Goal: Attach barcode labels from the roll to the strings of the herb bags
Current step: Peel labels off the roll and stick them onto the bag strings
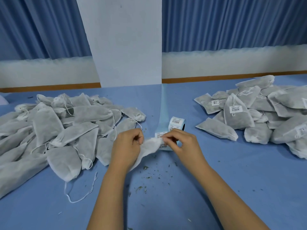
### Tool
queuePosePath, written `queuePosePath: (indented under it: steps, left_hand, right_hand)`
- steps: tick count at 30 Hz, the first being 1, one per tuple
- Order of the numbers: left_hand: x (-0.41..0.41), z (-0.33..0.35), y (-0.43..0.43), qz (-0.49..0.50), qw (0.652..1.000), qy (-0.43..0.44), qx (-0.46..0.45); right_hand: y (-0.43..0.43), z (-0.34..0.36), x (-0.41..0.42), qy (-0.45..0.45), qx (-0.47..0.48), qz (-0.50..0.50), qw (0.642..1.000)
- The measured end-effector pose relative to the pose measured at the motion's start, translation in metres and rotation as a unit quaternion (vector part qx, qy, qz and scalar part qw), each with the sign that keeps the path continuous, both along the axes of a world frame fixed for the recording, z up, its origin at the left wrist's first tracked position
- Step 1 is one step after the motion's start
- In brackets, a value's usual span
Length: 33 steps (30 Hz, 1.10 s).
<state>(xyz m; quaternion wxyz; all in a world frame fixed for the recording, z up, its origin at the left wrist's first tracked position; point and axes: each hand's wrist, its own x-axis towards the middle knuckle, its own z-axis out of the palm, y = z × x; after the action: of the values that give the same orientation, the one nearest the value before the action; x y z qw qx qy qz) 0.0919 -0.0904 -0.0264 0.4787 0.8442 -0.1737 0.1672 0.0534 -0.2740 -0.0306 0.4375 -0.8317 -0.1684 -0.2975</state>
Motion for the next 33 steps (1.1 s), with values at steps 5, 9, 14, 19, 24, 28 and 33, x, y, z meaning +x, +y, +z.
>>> queuePosePath:
  steps: [5, 9, 14, 19, 24, 28, 33]
  left_hand:
    - [-0.002, 0.001, -0.006, -0.028, 0.995, -0.078, 0.059]
    - [-0.011, 0.000, -0.025, -0.157, 0.987, 0.018, 0.003]
    - [-0.013, 0.001, -0.037, -0.127, 0.979, 0.095, -0.128]
    - [-0.012, 0.006, -0.033, -0.081, 0.983, 0.076, -0.146]
    - [-0.012, 0.005, -0.027, -0.034, 0.994, 0.066, -0.086]
    - [-0.008, 0.008, -0.018, -0.056, 0.978, 0.147, -0.133]
    - [-0.018, 0.016, -0.026, -0.195, 0.939, 0.157, -0.236]
  right_hand:
    - [0.004, 0.001, 0.000, -0.018, -0.008, -0.017, 1.000]
    - [0.006, 0.002, -0.001, -0.025, 0.009, -0.022, 0.999]
    - [0.004, 0.008, -0.002, -0.018, 0.034, -0.024, 0.999]
    - [0.000, 0.008, 0.000, -0.039, 0.044, -0.072, 0.996]
    - [-0.005, 0.009, 0.001, -0.039, 0.028, -0.090, 0.995]
    - [-0.021, 0.011, 0.002, -0.028, 0.057, -0.138, 0.988]
    - [-0.013, 0.005, 0.003, 0.018, 0.067, -0.142, 0.987]
